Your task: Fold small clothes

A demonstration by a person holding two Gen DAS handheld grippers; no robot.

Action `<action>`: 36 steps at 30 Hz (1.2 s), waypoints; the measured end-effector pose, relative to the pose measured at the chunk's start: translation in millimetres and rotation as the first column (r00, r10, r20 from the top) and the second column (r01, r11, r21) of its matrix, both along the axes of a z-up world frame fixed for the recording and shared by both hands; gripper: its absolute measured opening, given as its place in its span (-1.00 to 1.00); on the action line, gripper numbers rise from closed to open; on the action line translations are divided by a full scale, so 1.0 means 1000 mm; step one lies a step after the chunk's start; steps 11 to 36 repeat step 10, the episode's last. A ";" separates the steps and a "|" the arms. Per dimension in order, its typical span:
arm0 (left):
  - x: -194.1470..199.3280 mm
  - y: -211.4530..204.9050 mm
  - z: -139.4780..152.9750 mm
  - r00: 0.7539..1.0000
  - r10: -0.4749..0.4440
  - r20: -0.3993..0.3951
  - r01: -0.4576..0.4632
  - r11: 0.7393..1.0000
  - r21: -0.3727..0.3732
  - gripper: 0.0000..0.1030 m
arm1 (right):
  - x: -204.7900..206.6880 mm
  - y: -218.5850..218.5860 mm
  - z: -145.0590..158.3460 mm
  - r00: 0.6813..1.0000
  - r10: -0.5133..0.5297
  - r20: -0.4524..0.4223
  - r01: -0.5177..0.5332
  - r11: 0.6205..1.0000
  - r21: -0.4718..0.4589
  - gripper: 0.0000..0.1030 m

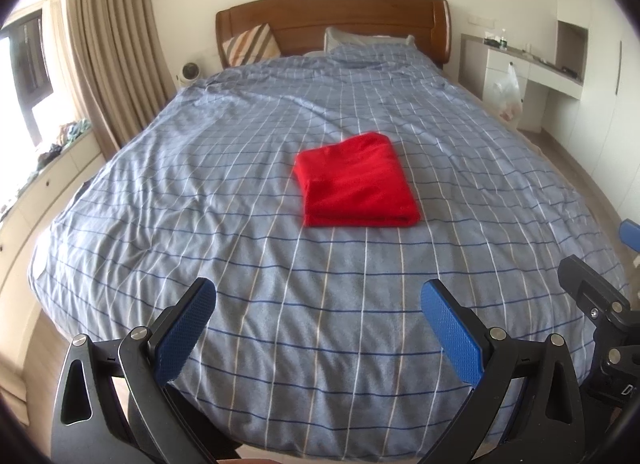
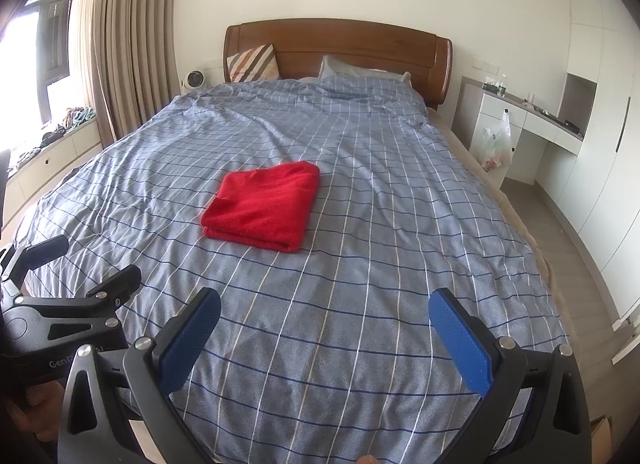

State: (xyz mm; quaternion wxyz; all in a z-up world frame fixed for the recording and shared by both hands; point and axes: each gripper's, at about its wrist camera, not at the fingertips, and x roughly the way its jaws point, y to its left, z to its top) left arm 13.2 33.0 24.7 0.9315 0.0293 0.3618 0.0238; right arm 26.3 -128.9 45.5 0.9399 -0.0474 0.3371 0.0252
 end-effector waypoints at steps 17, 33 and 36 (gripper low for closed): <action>-0.001 0.000 0.000 1.000 0.013 0.007 -0.013 1.000 0.012 0.99 | 0.000 0.000 -0.002 1.000 0.000 -0.004 0.000 1.000 0.000 0.99; -0.001 0.000 0.000 1.000 0.013 0.007 -0.013 1.000 0.012 0.99 | 0.000 0.000 -0.002 1.000 0.000 -0.004 0.000 1.000 0.000 0.99; -0.001 0.000 0.000 1.000 0.013 0.007 -0.013 1.000 0.012 0.99 | 0.000 0.000 -0.002 1.000 0.000 -0.004 0.000 1.000 0.000 0.99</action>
